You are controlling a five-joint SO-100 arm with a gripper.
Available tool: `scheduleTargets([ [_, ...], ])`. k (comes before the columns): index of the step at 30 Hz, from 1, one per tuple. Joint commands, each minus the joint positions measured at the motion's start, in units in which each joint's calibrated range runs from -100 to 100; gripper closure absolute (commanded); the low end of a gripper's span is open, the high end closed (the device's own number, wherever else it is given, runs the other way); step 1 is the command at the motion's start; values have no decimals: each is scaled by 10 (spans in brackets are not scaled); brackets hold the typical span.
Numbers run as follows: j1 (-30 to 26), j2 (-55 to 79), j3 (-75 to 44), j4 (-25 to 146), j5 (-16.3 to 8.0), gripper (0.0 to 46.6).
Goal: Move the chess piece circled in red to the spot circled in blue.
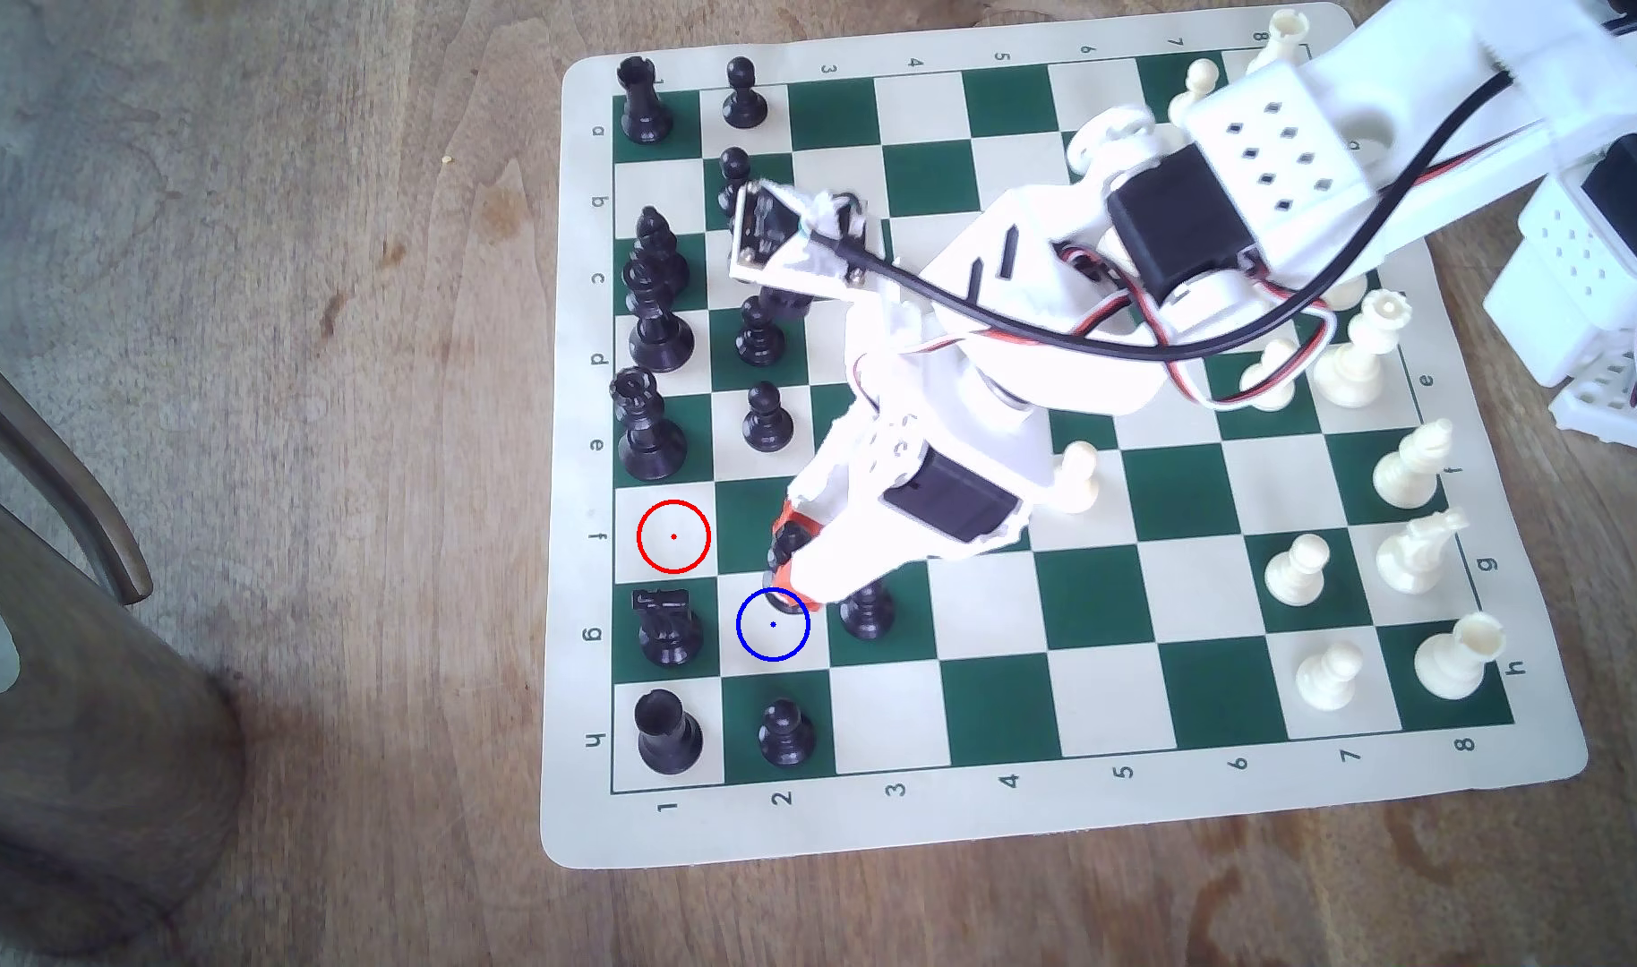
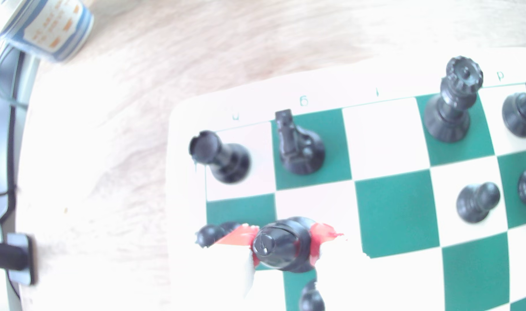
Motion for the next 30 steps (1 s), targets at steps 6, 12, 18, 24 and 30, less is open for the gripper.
scheduleTargets([
  [6, 11, 50, -64, -36, 2, 459],
  [12, 8, 68, -95, -41, 2, 452],
  [18, 8, 84, -95, -43, 3, 454],
  [24, 8, 91, -99, -45, 3, 425],
  [30, 11, 89, -98, -29, 3, 281],
])
